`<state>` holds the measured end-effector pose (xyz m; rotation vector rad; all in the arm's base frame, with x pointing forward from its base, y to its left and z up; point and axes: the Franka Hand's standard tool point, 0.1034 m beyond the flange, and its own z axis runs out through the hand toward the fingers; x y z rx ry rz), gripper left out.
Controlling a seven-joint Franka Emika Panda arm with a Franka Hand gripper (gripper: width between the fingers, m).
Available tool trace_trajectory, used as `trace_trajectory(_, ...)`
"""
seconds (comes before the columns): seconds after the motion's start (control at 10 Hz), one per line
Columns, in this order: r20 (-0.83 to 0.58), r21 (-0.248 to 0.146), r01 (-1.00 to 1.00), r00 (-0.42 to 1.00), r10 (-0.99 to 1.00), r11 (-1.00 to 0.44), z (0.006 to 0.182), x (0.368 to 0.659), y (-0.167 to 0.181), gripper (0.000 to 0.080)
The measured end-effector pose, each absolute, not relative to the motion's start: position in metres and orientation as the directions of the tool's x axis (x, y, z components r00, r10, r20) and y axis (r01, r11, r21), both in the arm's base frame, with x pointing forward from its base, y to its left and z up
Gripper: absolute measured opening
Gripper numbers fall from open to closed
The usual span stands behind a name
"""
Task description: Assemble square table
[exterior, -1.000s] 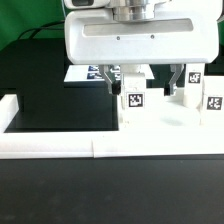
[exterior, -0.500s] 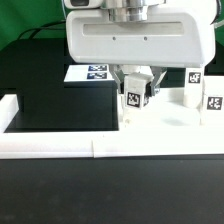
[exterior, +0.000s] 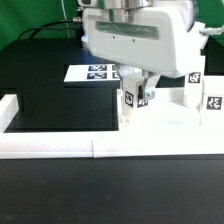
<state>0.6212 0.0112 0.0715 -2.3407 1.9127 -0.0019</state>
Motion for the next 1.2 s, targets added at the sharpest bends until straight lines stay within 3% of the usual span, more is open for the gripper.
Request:
trace_trajectory(0.2, -0.147, -0.103, -0.994, -0.008, -0.989, 0.023, 0.0708, 0.622, 0.0072, 0.0293)
trace_trajectory(0.4, -0.139, -0.107, -0.994, 0.039, -0.989, -0.024, 0.0707, 0.6218, 0.0095, 0.0295)
trace_trajectory(0.5, -0.138, -0.107, -0.994, 0.044, -0.989, -0.029, 0.0706, 0.6218, 0.0099, 0.0555)
trace_trajectory(0.6, -0.107, -0.118, -0.975, 0.201, -0.974, -0.189, 0.0703, 0.6215, 0.0126, 0.0555)
trace_trajectory(0.7, -0.083, -0.133, -0.925, 0.367, -0.926, -0.355, 0.0703, 0.6214, 0.0132, 0.0634)
trace_trajectory(1.0, -0.048, -0.149, -0.814, 0.573, -0.818, -0.561, 0.0704, 0.6217, 0.0117, 0.0649)
trace_trajectory(1.1, -0.042, -0.15, -0.789, 0.607, -0.794, -0.596, 0.0705, 0.6217, 0.0114, 0.0649)
trace_trajectory(1.2, -0.013, -0.119, -0.626, 0.777, -0.629, -0.771, 0.0734, 0.6224, 0.01, 0.0649)
